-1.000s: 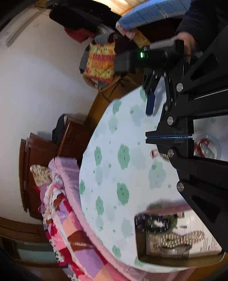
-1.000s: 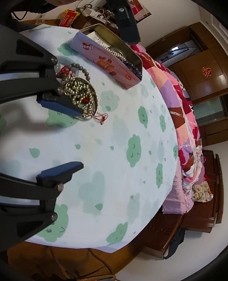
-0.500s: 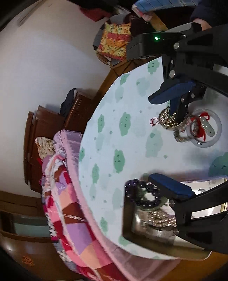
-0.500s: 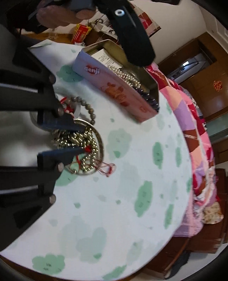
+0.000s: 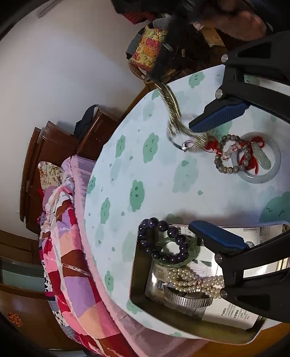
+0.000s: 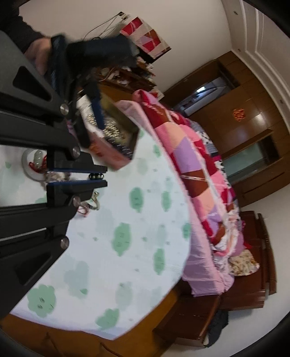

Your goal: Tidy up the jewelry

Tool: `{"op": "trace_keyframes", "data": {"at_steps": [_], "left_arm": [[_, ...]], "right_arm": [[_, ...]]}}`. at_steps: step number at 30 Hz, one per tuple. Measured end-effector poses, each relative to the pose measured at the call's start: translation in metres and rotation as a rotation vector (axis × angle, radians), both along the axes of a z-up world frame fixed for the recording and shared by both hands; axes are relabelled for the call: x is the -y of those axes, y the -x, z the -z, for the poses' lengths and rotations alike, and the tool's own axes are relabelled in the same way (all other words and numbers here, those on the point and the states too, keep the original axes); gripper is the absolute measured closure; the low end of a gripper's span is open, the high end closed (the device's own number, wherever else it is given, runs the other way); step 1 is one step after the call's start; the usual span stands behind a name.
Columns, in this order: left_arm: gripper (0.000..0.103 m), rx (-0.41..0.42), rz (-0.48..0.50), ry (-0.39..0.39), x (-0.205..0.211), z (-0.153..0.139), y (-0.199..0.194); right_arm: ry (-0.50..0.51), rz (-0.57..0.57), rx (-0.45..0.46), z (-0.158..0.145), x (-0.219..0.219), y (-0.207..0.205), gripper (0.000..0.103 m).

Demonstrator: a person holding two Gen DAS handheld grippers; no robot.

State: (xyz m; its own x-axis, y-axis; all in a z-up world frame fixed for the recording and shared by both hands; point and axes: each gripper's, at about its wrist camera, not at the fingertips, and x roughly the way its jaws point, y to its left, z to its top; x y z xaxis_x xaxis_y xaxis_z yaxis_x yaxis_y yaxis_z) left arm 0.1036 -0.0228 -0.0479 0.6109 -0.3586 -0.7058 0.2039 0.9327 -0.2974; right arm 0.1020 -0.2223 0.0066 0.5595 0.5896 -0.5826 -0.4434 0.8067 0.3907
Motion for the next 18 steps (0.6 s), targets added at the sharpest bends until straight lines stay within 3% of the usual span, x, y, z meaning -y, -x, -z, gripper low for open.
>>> {"op": "trace_keyframes", "data": {"at_steps": [9, 11, 13, 14, 16, 18], "left_arm": [[0.022, -0.033, 0.003, 0.005, 0.004, 0.009, -0.004], [0.022, -0.037, 0.009, 0.005, 0.006, 0.011, -0.005], [0.022, -0.040, 0.016, -0.003, 0.007, 0.012, -0.004], [0.022, -0.037, 0.018, -0.003, 0.007, 0.012, -0.004], [0.022, -0.048, 0.019, 0.000, 0.008, 0.015, -0.006], [0.022, -0.040, 0.029, 0.002, 0.009, 0.014, -0.003]], "right_arm": [[-0.009, 0.027, 0.110, -0.037, 0.006, -0.002, 0.095], [0.070, 0.018, 0.079, -0.027, -0.004, -0.009, 0.095], [-0.017, 0.001, 0.046, -0.026, 0.005, -0.011, 0.095], [-0.043, 0.007, 0.074, -0.030, 0.009, -0.009, 0.095], [0.042, -0.006, 0.065, -0.024, -0.001, -0.013, 0.096], [0.010, -0.037, 0.032, -0.017, -0.002, -0.015, 0.096]]}}
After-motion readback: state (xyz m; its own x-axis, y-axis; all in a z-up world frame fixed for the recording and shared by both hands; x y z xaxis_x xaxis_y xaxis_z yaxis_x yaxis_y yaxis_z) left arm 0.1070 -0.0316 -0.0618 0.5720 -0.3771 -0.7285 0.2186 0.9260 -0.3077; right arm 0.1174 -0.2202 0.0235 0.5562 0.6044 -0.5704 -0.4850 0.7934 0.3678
